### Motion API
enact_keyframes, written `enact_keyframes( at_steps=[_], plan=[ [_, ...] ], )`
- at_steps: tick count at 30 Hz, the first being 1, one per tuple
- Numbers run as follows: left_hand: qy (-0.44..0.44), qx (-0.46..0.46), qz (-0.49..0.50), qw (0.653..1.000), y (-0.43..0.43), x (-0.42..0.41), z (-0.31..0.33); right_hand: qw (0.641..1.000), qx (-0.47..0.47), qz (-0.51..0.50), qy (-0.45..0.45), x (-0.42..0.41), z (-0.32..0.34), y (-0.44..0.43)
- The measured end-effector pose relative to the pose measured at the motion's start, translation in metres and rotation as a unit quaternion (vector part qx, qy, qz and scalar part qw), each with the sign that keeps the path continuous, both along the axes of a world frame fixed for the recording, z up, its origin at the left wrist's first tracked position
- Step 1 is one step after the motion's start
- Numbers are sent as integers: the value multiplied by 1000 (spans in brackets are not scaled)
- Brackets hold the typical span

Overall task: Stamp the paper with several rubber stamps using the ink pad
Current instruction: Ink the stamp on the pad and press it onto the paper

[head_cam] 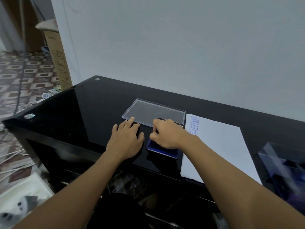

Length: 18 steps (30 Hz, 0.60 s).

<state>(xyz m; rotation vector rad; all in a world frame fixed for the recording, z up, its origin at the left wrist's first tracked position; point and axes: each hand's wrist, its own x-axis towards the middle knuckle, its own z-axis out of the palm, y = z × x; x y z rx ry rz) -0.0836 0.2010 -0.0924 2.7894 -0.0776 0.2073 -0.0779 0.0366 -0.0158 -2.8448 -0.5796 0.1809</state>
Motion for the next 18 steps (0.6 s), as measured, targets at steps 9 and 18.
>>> enact_keyframes(
  at_steps=[9,18],
  plan=[
    [0,2,4,1000,0,-2,-1,999,2,0,-32,-5,-5,4],
    [-6,2,10,1000,-2,1,-2,998,32,-15,-47,-2,-17,4]
  ],
)
